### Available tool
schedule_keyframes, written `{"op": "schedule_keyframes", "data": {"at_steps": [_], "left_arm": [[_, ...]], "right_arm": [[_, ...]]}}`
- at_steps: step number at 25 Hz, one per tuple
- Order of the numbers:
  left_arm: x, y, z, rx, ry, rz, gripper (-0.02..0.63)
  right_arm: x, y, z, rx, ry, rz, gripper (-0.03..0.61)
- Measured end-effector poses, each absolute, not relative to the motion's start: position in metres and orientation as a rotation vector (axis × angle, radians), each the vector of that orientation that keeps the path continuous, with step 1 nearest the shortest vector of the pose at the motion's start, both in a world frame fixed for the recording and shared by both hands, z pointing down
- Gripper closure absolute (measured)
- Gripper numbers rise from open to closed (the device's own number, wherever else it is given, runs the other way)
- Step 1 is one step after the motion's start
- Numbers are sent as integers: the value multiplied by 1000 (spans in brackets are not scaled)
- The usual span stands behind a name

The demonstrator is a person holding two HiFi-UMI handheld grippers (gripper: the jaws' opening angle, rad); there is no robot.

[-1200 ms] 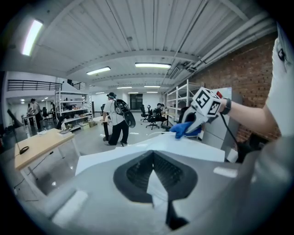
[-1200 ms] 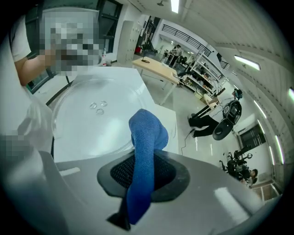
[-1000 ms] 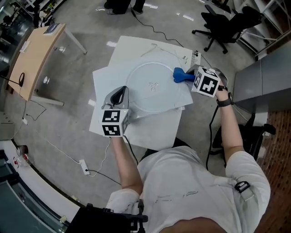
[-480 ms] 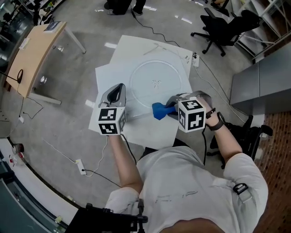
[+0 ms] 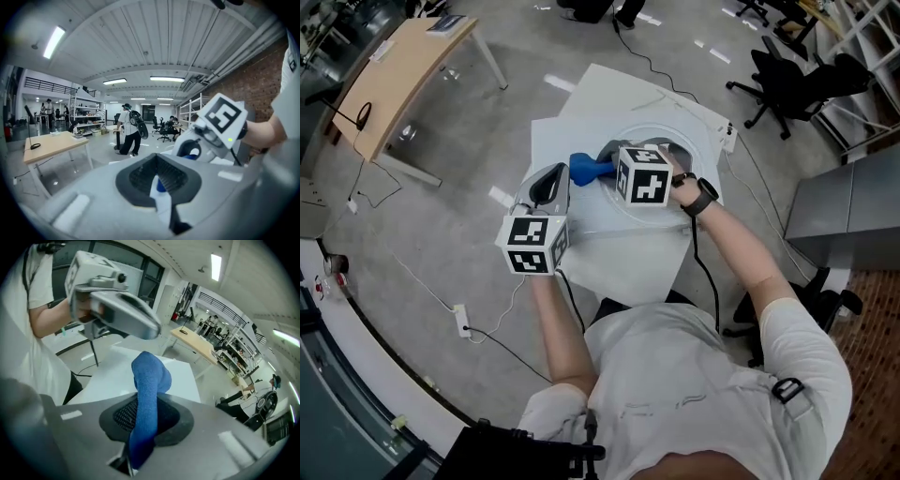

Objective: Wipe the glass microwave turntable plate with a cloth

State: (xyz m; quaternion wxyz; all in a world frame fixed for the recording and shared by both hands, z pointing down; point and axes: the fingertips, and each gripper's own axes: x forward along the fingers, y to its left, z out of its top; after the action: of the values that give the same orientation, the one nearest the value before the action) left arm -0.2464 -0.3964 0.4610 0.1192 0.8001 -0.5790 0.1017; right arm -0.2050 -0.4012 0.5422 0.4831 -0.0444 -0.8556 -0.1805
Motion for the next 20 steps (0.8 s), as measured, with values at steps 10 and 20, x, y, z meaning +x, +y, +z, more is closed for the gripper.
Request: {"op": "schedule_keyframes", "data": {"at_steps": [10,20], "left_arm": [[-237,-404,467,2373,-1669,327,615],[-183,-427,458,2506,-1539,323,615]], "right_arm": [[-121,-534,551,250,-1987,-306,512],[24,-489,556,346,-1861,-186,512]]}}
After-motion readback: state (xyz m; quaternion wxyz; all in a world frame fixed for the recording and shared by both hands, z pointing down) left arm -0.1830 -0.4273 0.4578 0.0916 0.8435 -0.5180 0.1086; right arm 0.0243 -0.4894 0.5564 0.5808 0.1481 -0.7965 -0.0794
